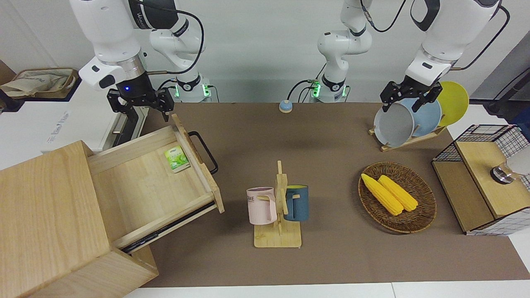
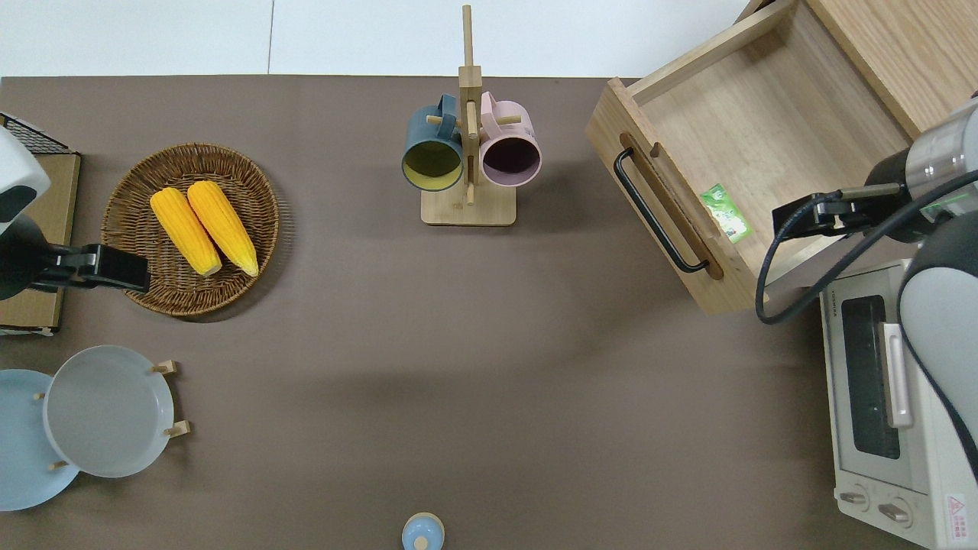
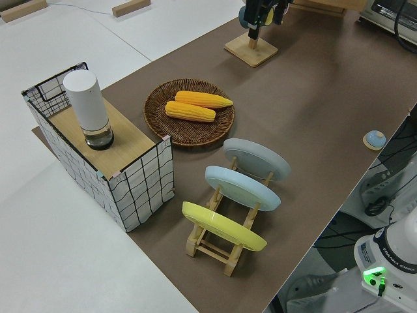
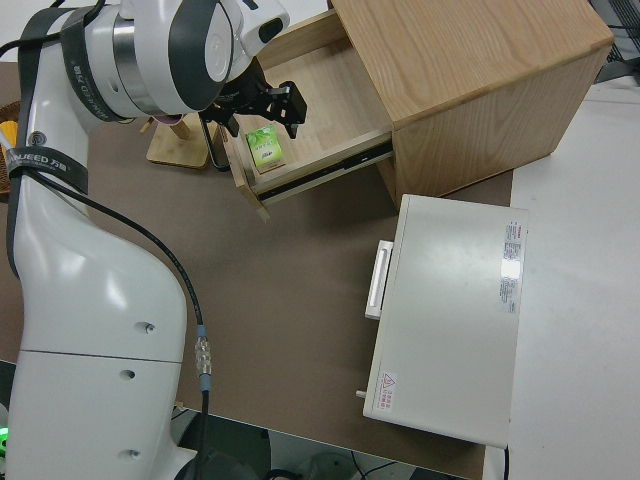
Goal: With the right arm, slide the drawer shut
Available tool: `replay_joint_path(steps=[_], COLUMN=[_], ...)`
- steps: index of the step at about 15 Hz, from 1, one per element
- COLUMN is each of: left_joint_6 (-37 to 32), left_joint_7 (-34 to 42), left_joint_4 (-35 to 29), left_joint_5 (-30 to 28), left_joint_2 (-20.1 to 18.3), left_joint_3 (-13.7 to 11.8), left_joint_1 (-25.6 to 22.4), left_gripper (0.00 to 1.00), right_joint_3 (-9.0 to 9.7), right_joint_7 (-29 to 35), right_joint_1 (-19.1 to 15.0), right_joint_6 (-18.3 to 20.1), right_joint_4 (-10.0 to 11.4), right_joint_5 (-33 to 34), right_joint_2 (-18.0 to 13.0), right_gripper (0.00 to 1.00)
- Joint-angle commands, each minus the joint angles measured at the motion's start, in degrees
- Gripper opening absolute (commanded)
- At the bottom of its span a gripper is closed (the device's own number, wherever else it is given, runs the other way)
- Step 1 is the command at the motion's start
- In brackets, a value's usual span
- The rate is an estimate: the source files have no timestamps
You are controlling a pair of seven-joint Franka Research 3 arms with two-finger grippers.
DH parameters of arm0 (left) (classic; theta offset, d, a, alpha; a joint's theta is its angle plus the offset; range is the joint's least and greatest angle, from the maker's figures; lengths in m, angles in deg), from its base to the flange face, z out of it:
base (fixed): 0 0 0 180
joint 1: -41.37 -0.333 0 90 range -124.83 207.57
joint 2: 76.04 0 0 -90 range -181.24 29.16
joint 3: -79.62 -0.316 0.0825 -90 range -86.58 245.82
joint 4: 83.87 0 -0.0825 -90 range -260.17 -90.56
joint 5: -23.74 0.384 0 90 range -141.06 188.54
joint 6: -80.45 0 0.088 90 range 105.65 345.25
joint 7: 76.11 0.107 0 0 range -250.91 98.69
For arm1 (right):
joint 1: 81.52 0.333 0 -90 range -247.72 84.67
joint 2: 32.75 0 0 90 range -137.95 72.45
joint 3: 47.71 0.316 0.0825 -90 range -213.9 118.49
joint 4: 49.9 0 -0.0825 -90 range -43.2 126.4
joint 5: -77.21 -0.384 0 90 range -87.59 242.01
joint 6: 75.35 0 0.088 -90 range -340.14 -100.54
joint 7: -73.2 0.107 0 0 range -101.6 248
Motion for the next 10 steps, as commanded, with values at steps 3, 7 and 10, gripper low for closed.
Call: replay_joint_path(steps=[3, 7, 10], left_joint_6=[-1.13, -1.13, -1.13], left_joint_7=[0.56, 0.56, 0.56], left_joint_4=[1.40, 1.40, 1.49], left_joint_5=[0.98, 0.98, 0.98], left_joint_2=[0.65, 0.65, 0.65], left_joint_3=[0.37, 0.37, 0.37], left_joint_1=[-0.22, -0.22, -0.22], left_gripper=[0.99, 0.99, 0.99], right_joint_3=[0.69, 0.78, 0.69], right_joint_7=[-1.10, -1.19, -1.63], right_joint_1=[-0.54, -0.54, -0.89], right_joint_6=[-0.32, -0.40, -0.32], right_joint_4=[0.71, 0.71, 0.71], right_joint_5=[0.15, 0.24, -0.20], right_joint_2=[-0.58, -0.58, -0.58], right_gripper=[0.983, 0.983, 0.983])
